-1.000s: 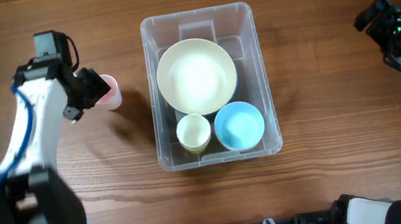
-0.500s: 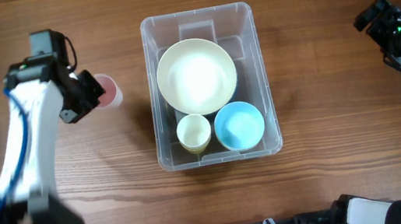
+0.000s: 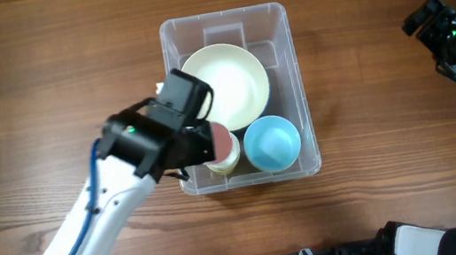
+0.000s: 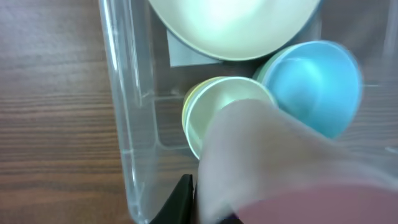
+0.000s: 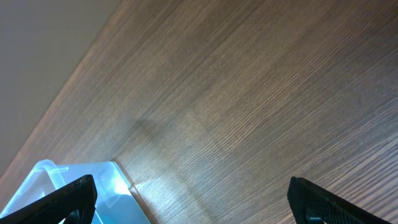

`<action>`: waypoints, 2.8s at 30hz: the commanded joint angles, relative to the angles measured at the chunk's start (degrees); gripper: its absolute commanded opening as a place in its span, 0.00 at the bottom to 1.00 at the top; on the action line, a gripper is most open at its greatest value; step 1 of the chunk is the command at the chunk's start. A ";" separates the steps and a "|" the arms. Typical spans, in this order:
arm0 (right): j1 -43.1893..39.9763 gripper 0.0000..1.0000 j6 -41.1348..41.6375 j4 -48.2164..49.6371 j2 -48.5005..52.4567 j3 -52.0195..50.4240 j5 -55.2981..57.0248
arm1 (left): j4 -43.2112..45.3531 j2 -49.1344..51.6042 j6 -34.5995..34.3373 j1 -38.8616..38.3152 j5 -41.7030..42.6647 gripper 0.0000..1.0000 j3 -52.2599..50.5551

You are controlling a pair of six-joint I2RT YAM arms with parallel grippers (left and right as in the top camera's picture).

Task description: Pack container

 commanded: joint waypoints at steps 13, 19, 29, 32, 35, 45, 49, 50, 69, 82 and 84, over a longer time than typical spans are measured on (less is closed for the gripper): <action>0.02 1.00 0.44 0.13 0.39 0.59 0.20 | 8.44 -4.94 -1.16 2.58 -15.96 1.00 6.54; 0.02 1.00 0.46 0.15 0.39 0.59 0.20 | 11.26 -10.56 4.02 2.25 -19.37 1.00 6.54; 0.02 1.00 0.46 0.15 0.39 0.59 0.20 | 1.77 -23.87 7.26 2.49 -22.73 1.00 6.51; 0.02 1.00 0.44 0.15 0.39 0.59 0.20 | -2.43 -30.95 7.50 2.49 -22.95 1.00 6.51; 0.02 1.00 0.44 0.15 0.39 0.59 0.20 | -3.67 -36.04 9.16 3.76 -23.28 1.00 5.95; 0.02 0.99 0.44 0.15 0.39 0.59 0.20 | 11.28 -51.67 22.93 23.41 -7.82 1.00 -17.35; 0.02 1.00 0.46 0.15 0.39 0.59 0.20 | 24.35 -56.87 22.91 27.36 -1.57 1.00 -33.11; 0.02 0.99 0.44 0.15 0.39 0.59 0.20 | 26.67 -57.72 22.91 28.11 -0.46 1.00 -35.95; 0.02 0.99 0.46 0.15 0.39 0.59 0.20 | 34.38 -74.93 22.23 32.11 3.37 1.00 -61.53; 0.02 0.99 0.44 0.15 0.39 0.59 0.20 | 32.81 -77.85 22.23 32.11 3.15 1.00 -66.23; 0.02 1.00 0.44 0.15 0.39 0.59 0.20 | 32.81 -77.85 22.23 32.11 3.15 1.00 -66.23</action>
